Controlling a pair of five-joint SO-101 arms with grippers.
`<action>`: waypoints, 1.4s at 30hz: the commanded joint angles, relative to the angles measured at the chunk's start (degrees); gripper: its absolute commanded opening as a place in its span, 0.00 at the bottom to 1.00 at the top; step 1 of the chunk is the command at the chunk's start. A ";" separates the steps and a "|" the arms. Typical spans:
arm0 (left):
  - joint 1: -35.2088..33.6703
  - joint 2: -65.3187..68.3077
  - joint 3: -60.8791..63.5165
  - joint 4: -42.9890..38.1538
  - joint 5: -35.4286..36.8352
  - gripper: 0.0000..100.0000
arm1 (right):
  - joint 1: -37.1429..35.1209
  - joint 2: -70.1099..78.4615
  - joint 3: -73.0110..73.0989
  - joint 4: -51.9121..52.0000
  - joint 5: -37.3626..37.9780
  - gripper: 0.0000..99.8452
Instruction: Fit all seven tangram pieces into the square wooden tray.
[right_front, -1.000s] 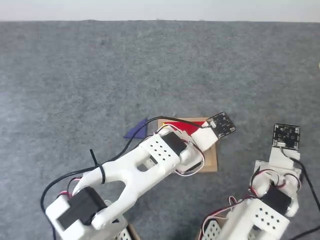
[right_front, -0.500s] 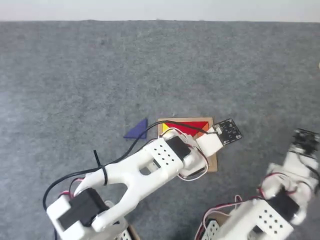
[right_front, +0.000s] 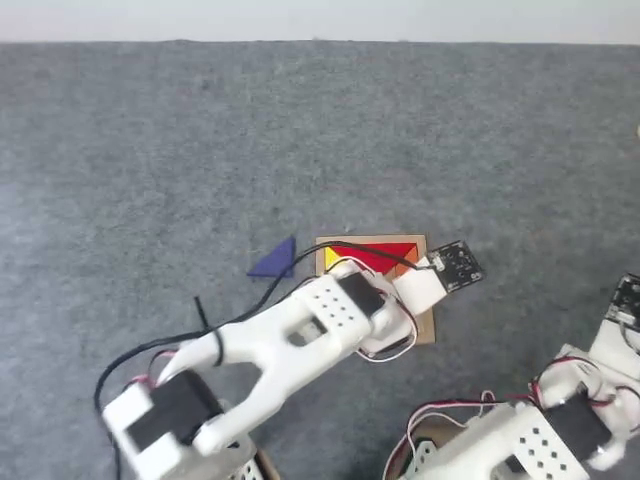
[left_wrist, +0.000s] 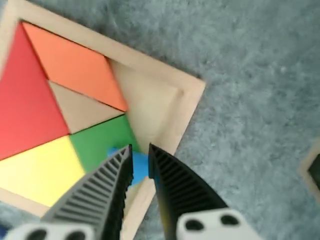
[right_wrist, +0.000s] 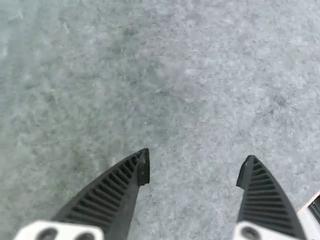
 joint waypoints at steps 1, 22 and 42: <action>0.00 5.45 -5.93 1.76 0.88 0.07 | 0.31 -0.75 -0.26 -1.54 0.79 0.30; -9.76 -8.18 -3.91 4.22 -3.52 0.06 | 0.22 -0.04 4.66 -7.60 1.23 0.30; -31.30 -52.66 29.49 13.01 -24.44 0.12 | -20.26 -0.31 12.22 -5.85 2.11 0.30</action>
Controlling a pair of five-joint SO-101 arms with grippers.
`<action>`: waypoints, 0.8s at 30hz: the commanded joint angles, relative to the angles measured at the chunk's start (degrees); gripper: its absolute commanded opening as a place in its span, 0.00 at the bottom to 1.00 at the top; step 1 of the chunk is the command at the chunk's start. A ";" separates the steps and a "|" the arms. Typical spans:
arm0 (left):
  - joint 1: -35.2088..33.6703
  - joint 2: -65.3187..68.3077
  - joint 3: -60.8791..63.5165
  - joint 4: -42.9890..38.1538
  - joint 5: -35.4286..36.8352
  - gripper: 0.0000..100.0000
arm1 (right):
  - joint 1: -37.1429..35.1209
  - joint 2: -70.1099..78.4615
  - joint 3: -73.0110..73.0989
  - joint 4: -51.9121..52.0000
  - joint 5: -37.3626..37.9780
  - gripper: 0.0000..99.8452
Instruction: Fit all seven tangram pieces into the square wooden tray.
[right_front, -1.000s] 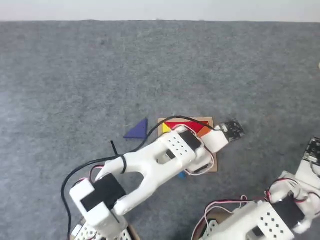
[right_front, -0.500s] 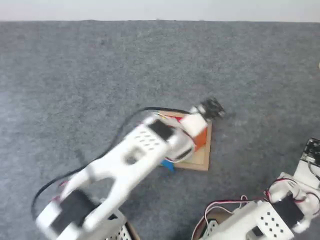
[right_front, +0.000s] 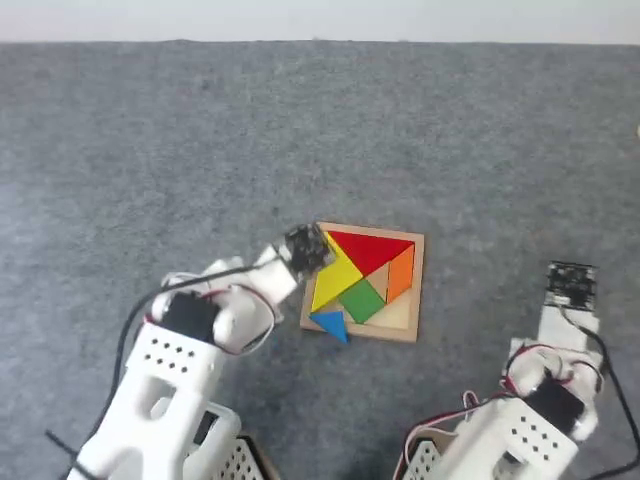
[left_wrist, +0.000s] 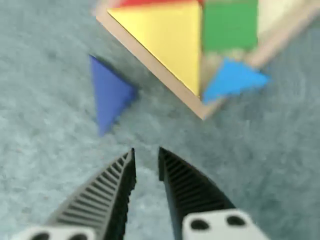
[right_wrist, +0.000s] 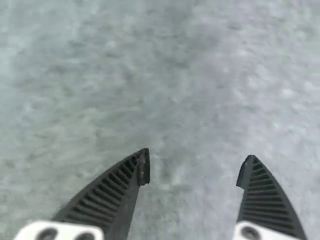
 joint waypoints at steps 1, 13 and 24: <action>3.08 -2.11 1.45 -1.58 -0.88 0.12 | -3.12 -0.13 0.00 -0.84 0.62 0.30; 23.12 -1.93 2.51 -3.43 6.68 0.10 | -3.21 -0.66 3.78 -3.03 0.62 0.30; 23.21 8.88 1.98 -11.16 6.68 0.10 | -3.56 -0.75 5.27 -4.62 -0.97 0.30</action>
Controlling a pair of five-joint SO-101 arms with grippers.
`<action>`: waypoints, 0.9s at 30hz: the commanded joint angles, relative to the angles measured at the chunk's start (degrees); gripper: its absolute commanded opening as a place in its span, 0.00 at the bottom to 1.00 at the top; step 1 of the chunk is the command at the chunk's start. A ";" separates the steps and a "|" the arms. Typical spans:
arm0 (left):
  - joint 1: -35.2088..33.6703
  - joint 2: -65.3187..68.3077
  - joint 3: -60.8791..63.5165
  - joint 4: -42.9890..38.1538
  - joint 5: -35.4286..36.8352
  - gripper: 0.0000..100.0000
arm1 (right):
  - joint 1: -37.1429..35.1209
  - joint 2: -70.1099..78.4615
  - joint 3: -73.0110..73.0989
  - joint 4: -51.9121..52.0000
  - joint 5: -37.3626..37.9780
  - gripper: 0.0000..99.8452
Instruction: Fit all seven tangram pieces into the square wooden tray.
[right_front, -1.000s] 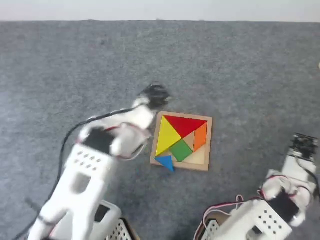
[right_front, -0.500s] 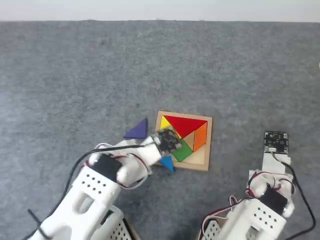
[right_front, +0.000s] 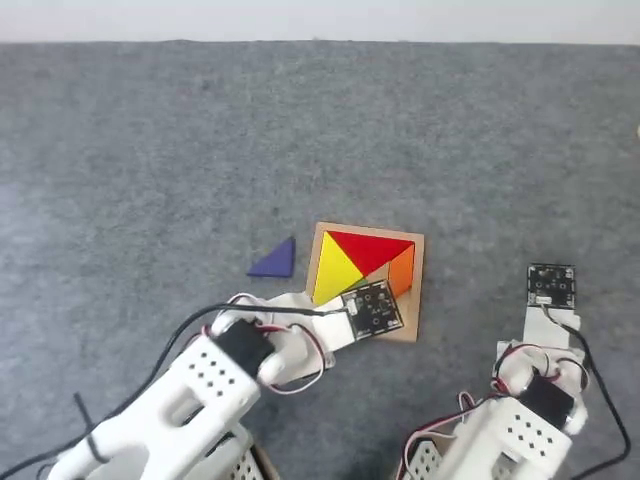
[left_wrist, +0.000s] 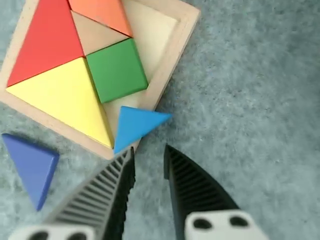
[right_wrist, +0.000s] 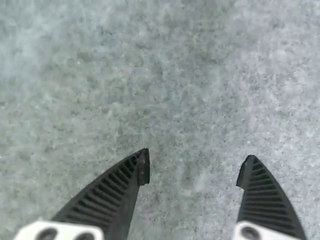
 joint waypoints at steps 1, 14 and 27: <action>0.09 5.89 -0.92 -4.66 0.53 0.10 | -1.10 -0.75 1.14 -2.15 -0.62 0.30; -0.09 12.40 -3.12 -8.35 0.62 0.09 | -1.10 -0.75 1.14 -2.15 -0.62 0.30; -0.09 12.48 -3.03 -10.99 2.20 0.09 | -1.10 -0.75 1.14 -1.98 -0.62 0.30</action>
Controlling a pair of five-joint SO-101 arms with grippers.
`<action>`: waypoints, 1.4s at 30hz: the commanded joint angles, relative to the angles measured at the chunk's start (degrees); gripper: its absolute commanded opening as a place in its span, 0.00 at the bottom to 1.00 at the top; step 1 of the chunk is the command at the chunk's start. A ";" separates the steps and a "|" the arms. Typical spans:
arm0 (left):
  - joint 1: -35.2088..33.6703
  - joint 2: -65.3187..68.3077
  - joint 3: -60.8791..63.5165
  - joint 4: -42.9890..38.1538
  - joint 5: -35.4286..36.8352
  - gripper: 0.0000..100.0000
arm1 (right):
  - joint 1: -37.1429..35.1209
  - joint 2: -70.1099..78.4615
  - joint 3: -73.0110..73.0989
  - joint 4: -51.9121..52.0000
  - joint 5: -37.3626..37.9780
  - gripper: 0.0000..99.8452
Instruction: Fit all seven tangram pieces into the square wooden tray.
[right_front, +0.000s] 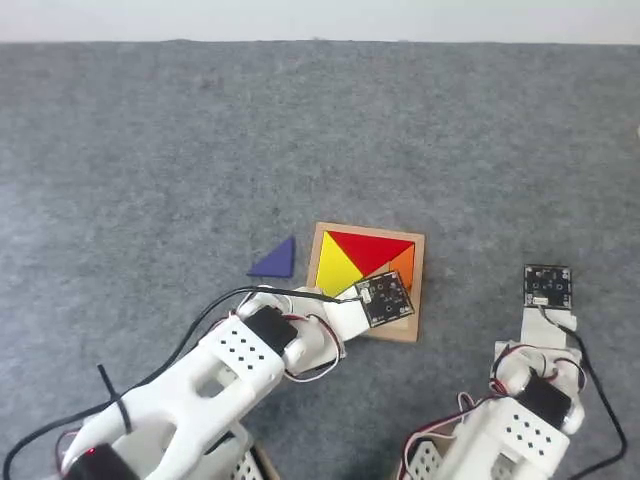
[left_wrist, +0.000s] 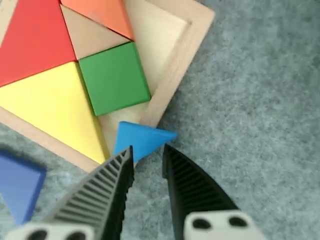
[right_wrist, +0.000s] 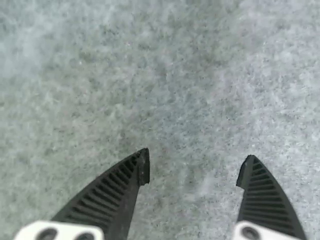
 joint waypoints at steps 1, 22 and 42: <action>-0.09 0.18 -2.33 -1.05 0.79 0.09 | -0.48 -0.66 -0.44 -0.84 -0.62 0.30; -2.90 3.96 -9.01 3.34 4.40 0.09 | -0.48 -0.57 -0.44 -0.92 -0.62 0.30; -6.42 -10.99 6.02 11.78 -12.48 0.08 | -1.27 -0.22 -0.44 -1.19 -0.62 0.30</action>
